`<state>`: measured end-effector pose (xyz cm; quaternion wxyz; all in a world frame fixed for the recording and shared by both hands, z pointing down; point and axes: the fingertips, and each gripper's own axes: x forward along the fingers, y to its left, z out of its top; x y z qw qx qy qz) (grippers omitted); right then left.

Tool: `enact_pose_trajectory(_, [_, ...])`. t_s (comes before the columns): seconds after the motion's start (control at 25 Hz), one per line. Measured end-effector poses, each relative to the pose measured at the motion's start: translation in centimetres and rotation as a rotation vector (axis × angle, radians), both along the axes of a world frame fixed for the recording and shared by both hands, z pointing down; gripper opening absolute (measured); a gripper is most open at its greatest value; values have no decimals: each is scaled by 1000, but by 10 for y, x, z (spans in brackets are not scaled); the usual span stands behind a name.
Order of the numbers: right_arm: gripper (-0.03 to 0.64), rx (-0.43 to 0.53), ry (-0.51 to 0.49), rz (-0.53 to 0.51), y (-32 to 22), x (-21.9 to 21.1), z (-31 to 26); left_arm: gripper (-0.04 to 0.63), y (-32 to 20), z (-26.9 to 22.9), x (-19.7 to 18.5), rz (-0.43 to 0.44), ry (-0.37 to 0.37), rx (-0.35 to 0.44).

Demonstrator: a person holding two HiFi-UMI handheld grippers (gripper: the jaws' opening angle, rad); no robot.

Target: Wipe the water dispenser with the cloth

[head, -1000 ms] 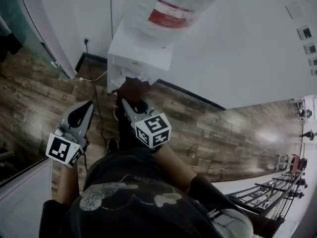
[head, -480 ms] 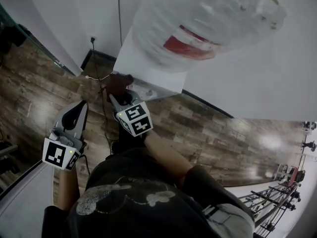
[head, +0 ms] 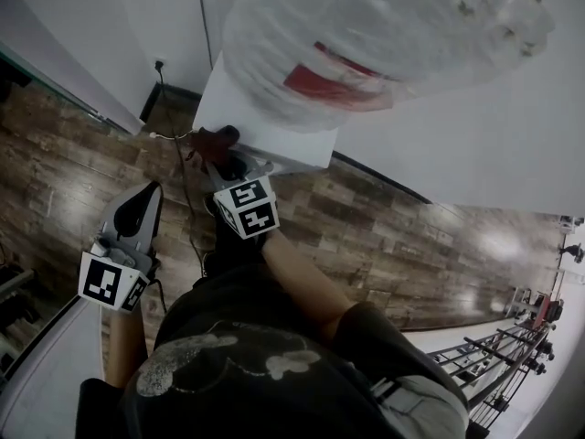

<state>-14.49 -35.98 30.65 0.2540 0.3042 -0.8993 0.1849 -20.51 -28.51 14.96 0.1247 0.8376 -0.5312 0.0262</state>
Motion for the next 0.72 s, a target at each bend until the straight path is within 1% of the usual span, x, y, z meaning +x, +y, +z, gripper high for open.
enact_pose_trajectory(0.12, [61,10,-10,80,0,30,-6,18,7,4,9,29,1,-14])
enact_pose_trajectory(0.28, [61,28,-48,207,0,76,-16,18,16,-1,25,79,11,6])
enact_pose_trajectory(0.44, [61,35,-91,333,-4,121,-23,18,24,-6,43,137,2,17])
enact_pose_trajectory(0.72, [61,71,-79,493,-4,192,-19,18,45,-7,68,229,-15,13])
